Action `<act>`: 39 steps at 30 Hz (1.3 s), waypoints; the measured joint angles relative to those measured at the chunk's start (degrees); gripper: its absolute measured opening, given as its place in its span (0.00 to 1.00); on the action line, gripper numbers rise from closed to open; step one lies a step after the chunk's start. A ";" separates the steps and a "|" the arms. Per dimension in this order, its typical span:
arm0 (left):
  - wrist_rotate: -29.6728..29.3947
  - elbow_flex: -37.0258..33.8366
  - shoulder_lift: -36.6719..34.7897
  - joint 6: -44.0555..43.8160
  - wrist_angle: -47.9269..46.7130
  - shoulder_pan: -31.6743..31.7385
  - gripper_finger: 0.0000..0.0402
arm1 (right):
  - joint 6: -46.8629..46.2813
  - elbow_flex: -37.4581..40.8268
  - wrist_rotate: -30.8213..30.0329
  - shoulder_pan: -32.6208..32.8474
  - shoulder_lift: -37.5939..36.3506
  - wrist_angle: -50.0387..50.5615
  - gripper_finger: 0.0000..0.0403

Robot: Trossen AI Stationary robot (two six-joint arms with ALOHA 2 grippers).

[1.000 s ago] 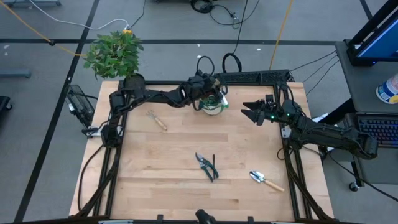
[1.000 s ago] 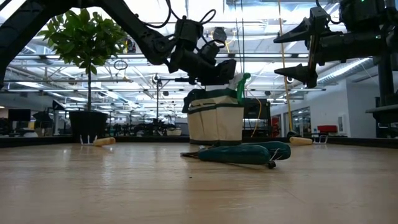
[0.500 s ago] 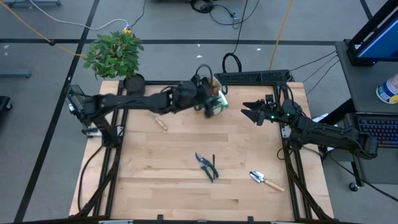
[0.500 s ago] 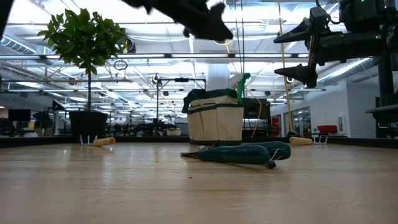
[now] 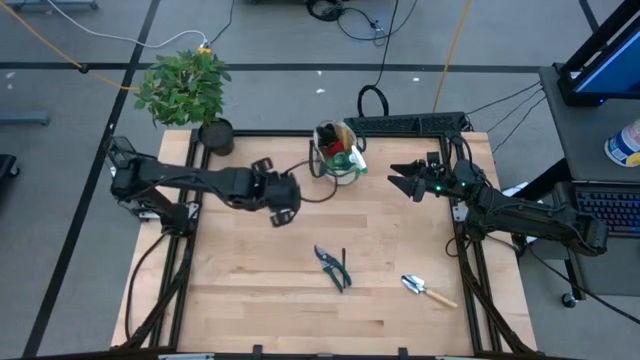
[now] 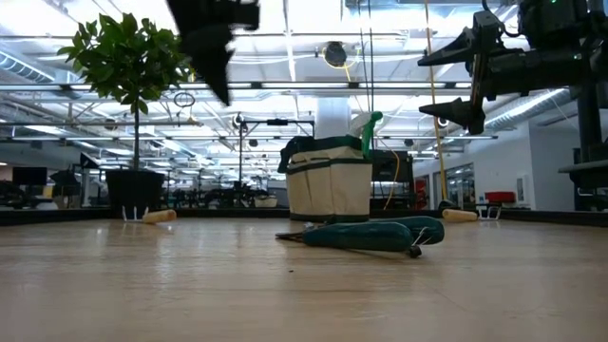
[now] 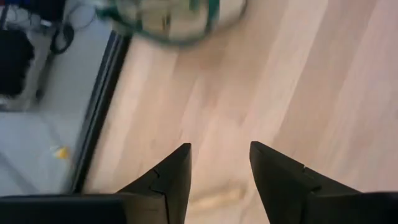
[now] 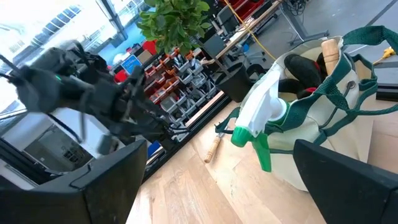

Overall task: Pick & Place Garden tools in Gardening bag
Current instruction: Put the left hand rake into the gardening bag

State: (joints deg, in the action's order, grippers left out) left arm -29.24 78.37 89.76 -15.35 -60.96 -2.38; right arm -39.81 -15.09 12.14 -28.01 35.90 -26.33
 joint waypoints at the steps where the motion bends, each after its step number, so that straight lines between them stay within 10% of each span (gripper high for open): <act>1: 0.13 -0.96 0.08 0.55 -1.93 0.01 0.41 | 0.00 0.00 0.00 -0.02 0.00 0.00 0.98; 15: 17.50 -11.51 0.23 -39.71 -1.54 12.47 0.38 | -0.01 0.00 0.00 -0.02 0.00 0.00 0.98; 39: 27.38 -26.78 0.21 -50.92 8.44 30.60 0.36 | 0.00 0.00 0.00 -0.02 0.00 0.00 0.98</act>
State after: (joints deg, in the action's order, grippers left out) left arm -1.86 51.60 89.97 -66.27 -52.52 28.22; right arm -39.81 -15.09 12.14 -28.03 35.90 -26.33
